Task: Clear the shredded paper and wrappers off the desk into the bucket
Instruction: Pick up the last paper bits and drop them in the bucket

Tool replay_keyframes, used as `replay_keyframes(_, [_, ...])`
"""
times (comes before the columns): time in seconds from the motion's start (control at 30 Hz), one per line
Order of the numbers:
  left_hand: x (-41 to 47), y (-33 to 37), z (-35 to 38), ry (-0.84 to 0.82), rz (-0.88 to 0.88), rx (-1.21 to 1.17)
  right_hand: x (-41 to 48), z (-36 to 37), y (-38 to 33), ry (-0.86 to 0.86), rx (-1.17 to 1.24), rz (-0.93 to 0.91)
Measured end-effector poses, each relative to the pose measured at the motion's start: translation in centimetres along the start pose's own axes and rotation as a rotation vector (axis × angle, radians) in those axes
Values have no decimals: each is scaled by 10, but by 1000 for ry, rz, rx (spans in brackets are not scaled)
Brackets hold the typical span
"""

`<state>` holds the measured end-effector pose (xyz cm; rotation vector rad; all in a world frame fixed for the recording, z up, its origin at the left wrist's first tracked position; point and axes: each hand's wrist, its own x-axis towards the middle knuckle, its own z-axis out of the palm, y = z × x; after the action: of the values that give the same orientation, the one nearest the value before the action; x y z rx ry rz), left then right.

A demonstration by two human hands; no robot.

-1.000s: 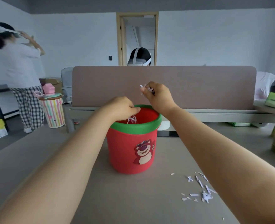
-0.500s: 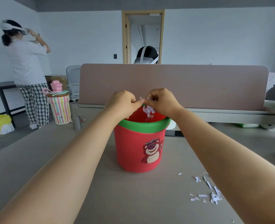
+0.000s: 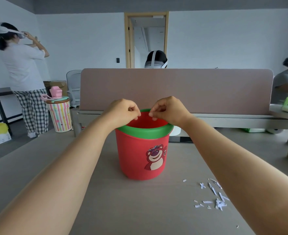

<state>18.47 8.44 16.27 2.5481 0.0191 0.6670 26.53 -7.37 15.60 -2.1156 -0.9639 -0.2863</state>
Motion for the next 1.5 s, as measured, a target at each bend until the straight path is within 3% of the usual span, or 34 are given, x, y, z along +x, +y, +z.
replay_keyframes(0.17, [-5,0,0,18,51,-50,-8,-4,-3,24,-35,-41])
replay_keyframes(0.33, [-13,15,5,128,183,-36,-24,-13,-1,167,-1,-70])
replay_keyframes(0.47, [-26,42,21,233,354,-30,-49,-28,11,303,-57,-83])
replay_keyframes(0.57, [-40,65,44,269,585,183,-78,-41,32,351,-67,-9])
replay_keyframes(0.63, [-47,77,69,217,728,215,-100,-48,50,337,-80,71])
replay_keyframes(0.7, [-55,85,101,142,756,155,-126,-55,71,299,-158,142])
replay_keyframes(0.77, [-60,86,135,-25,635,122,-154,-61,94,231,-246,217])
replay_keyframes(0.9, [-70,70,189,-571,302,180,-209,-76,135,-6,-391,477])
replay_keyframes(1.0, [-80,67,211,-754,240,194,-240,-83,150,-151,-428,654])
replay_keyframes(1.17, [-97,93,223,-813,453,264,-268,-75,147,-373,-436,629])
replay_keyframes(1.27, [-104,103,226,-833,569,175,-272,-83,137,-301,-257,608])
replay_keyframes(1.37, [-105,103,223,-766,564,-17,-277,-98,137,-104,-317,569])
replay_keyframes(1.5, [-109,100,222,-721,565,-47,-278,-95,132,-126,-370,542])
